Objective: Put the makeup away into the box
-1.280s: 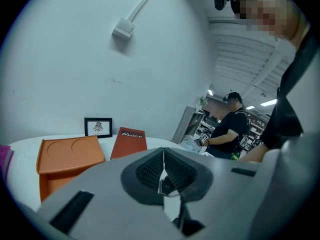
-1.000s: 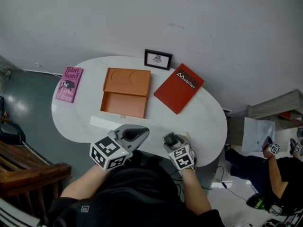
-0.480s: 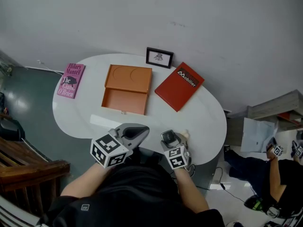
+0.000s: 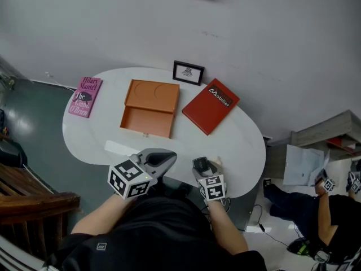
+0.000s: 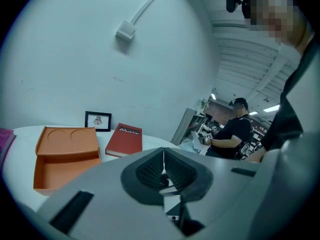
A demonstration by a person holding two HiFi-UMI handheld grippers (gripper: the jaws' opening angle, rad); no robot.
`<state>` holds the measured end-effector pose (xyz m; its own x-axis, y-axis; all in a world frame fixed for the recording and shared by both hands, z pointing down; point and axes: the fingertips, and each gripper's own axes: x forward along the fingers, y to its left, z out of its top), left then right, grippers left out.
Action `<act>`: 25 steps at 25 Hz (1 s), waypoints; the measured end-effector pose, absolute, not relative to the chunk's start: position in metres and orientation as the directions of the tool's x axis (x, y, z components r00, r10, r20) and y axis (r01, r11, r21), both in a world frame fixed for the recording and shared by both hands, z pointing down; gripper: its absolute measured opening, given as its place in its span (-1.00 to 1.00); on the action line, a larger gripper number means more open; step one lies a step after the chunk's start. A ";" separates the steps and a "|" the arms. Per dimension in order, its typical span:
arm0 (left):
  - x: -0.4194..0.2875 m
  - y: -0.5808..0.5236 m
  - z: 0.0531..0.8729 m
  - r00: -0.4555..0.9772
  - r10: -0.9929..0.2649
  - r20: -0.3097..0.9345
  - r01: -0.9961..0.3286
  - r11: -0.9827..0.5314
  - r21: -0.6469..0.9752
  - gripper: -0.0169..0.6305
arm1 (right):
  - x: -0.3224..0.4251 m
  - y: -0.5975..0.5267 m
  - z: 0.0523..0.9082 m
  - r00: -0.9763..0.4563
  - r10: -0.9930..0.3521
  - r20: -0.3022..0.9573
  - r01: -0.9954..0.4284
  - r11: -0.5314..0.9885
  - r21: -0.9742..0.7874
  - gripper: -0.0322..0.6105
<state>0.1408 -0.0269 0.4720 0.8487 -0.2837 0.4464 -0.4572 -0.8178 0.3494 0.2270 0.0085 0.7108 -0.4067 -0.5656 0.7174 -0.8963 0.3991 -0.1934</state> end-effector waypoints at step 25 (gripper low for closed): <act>0.016 -0.112 0.456 0.841 -0.399 0.366 -0.518 -0.788 0.333 -0.90 | 0.165 -0.086 0.598 -0.421 -0.714 0.560 -0.906 0.366 -0.214 -0.06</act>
<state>0.0165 -0.1123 0.4557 0.8409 -0.3986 0.3661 -0.5184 -0.7877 0.3329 0.1653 -0.0862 0.5984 -0.4209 -0.7136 0.5600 -0.9056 0.3663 -0.2139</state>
